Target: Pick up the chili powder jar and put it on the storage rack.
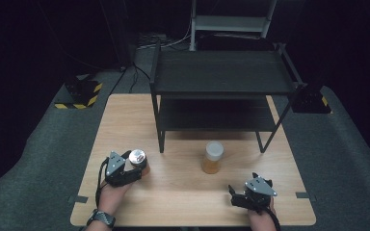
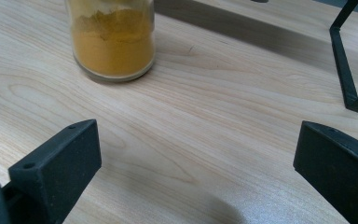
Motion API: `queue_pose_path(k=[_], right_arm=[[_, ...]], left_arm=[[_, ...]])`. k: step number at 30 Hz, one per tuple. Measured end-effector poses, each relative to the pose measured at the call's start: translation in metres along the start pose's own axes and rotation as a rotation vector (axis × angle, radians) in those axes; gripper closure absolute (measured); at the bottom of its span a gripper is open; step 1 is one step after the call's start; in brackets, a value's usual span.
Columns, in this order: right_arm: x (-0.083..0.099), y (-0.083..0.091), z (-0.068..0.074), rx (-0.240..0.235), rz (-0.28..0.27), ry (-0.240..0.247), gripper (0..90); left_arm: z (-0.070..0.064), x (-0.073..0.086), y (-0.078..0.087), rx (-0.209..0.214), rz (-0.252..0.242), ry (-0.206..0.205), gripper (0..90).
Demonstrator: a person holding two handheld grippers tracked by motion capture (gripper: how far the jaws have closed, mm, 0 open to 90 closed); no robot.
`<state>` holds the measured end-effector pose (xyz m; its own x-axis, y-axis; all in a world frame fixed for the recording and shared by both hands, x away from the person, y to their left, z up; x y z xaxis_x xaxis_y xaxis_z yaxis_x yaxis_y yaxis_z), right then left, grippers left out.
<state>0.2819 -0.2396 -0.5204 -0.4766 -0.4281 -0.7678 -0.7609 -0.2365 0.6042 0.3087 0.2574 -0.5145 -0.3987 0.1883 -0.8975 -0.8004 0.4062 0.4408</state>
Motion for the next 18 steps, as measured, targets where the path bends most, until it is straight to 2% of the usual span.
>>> queue_pose_path(k=[5, 8, 12, 18], right_arm=[[0.0002, 0.0003, -0.0006, 0.001, 0.004, 0.0, 0.0], [0.0002, 0.0002, -0.0012, 0.0, 0.005, -0.002, 0.0], [-0.0003, 0.0001, -0.0009, 0.005, 0.015, 0.002, 0.0], [-0.0002, 0.0002, -0.0015, 0.003, 0.015, -0.003, 0.0]], left_arm=[[-0.0014, 0.0009, -0.0017, 0.008, -0.01, -0.01, 33.5], [-0.0032, 0.0, -0.0016, -0.001, -0.011, -0.022, 34.4], [-0.0037, -0.0018, -0.001, -0.002, -0.002, -0.018, 34.7], [-0.0077, -0.0053, 0.0039, 0.014, -0.016, -0.029, 34.9]])
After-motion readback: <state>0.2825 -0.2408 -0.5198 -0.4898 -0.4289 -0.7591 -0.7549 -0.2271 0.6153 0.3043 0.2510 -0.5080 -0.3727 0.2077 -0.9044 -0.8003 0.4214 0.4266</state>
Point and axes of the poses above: each handheld gripper's, and its own axes: y roughly backward along the jaws, x roughly out of its underside, z roughly to its left, the point moved 9 cm from there along -y, roughly forward along the jaws, and after that the axes turned 12 degrees about z, right-handed, at the moved point
